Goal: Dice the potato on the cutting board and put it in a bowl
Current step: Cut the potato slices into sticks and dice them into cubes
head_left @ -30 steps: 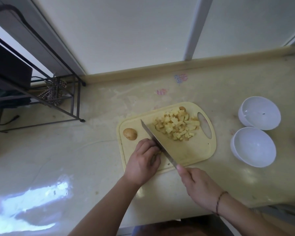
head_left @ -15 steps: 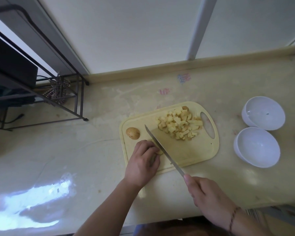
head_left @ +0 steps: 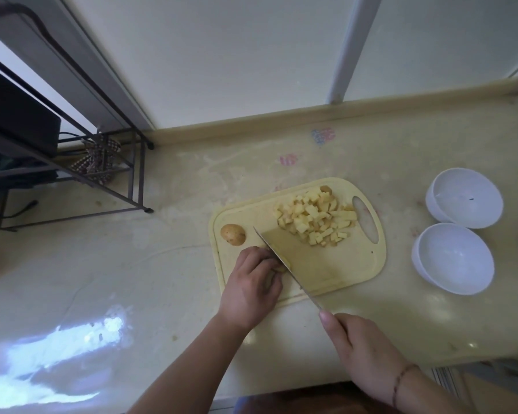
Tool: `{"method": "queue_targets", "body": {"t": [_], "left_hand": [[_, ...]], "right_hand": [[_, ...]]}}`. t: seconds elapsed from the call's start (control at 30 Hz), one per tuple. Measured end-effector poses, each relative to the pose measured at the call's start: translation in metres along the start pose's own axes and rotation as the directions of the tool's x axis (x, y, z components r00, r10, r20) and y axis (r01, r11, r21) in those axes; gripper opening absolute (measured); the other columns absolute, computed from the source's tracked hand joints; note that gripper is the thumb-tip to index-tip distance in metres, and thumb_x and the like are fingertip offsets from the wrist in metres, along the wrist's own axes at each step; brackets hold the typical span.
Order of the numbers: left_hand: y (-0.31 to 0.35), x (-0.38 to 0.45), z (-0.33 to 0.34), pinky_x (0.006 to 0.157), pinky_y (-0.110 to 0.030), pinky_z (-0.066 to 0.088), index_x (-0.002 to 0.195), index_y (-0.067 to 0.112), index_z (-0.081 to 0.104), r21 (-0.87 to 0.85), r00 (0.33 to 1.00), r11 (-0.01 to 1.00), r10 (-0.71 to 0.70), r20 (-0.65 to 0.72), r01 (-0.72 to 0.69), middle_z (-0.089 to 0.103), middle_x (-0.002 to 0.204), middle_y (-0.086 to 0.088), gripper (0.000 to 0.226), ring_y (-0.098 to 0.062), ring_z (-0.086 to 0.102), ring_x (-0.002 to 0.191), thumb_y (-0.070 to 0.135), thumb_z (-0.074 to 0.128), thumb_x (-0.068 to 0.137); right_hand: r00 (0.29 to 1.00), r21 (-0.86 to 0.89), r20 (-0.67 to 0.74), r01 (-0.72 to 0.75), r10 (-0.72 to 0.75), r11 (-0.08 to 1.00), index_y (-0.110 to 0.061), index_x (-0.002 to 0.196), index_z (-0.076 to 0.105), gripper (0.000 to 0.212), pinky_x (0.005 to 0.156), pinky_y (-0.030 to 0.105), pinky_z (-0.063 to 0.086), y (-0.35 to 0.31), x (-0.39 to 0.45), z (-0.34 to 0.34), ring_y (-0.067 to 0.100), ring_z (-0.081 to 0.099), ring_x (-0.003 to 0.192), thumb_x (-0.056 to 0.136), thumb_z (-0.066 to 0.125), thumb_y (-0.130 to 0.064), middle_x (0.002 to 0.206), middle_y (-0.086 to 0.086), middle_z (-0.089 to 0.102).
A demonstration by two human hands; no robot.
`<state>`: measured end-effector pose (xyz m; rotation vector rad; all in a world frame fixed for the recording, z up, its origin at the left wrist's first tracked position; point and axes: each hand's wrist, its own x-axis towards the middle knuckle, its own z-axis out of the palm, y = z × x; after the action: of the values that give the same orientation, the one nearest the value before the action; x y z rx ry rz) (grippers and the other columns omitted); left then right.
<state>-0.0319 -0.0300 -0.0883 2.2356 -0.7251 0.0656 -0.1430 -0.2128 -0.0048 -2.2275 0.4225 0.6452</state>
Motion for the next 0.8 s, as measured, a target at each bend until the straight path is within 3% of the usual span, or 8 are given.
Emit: {"method": "queue_targets", "body": {"t": [0.13, 0.27, 0.47, 0.7, 0.8], "left_hand": [[-0.001, -0.001, -0.001, 0.093, -0.024, 0.048, 0.095, 0.003, 0.073, 0.007, 1.0, 1.0, -0.01, -0.007, 0.01, 0.063, 0.1, -0.005, 0.017, -0.023, 0.059, 0.1, 0.003, 0.077, 0.079], [0.0, -0.003, -0.002, 0.091, -0.022, 0.047, 0.088, 0.003, 0.072, -0.002, 0.999, 1.0, 0.002, -0.042, -0.002, 0.06, 0.098, -0.007, 0.012, -0.021, 0.058, 0.099, 0.002, 0.079, 0.078], [0.0, -0.004, -0.001, 0.09, -0.018, 0.045, 0.085, 0.003, 0.072, -0.015, 0.998, 1.0, -0.02, -0.063, 0.019, 0.063, 0.093, -0.005, 0.011, -0.021, 0.059, 0.095, 0.0, 0.079, 0.077], [-0.002, -0.004, 0.0, 0.088, -0.025, 0.05, 0.087, 0.003, 0.074, -0.039, 0.998, 0.999, -0.021, -0.055, 0.019, 0.066, 0.094, -0.005, 0.007, -0.022, 0.061, 0.096, 0.001, 0.075, 0.08], [-0.003, -0.004, 0.001, 0.09, -0.023, 0.048, 0.088, 0.003, 0.074, -0.038, 0.998, 0.999, -0.024, -0.053, 0.022, 0.067, 0.095, -0.004, 0.007, -0.022, 0.062, 0.097, 0.001, 0.075, 0.081]], "right_hand": [[1.0, 0.02, -0.004, 0.018, -0.018, 1.0, -0.02, 0.058, 0.04, 0.061, 0.051, 0.021, 0.032, -0.014, 0.016, -0.002, 0.006, 0.041, 0.048, 0.08, 0.015, -0.071, 0.051, -0.003, 0.043], [0.998, 0.083, -0.052, -0.013, 0.017, 0.997, -0.017, 0.058, 0.039, 0.071, 0.055, 0.029, 0.038, -0.006, 0.011, -0.004, 0.008, 0.041, 0.047, 0.077, 0.016, -0.081, 0.051, 0.0, 0.044], [1.0, 0.143, -0.002, 0.014, -0.014, 0.99, -0.016, 0.059, 0.036, 0.075, 0.056, 0.033, 0.037, -0.004, 0.001, -0.005, 0.01, 0.035, 0.048, 0.07, 0.019, -0.088, 0.05, -0.001, 0.037], [0.999, 0.11, 0.032, 0.012, -0.015, 0.994, -0.007, 0.062, 0.041, 0.093, 0.06, 0.038, 0.045, 0.0, -0.003, -0.003, 0.009, 0.041, 0.049, 0.064, 0.01, -0.095, 0.051, 0.002, 0.043], [0.999, 0.071, 0.033, 0.008, -0.01, 0.997, -0.009, 0.062, 0.043, 0.095, 0.062, 0.033, 0.043, 0.004, -0.007, -0.003, 0.009, 0.044, 0.051, 0.061, 0.005, -0.097, 0.055, 0.004, 0.046]]}}
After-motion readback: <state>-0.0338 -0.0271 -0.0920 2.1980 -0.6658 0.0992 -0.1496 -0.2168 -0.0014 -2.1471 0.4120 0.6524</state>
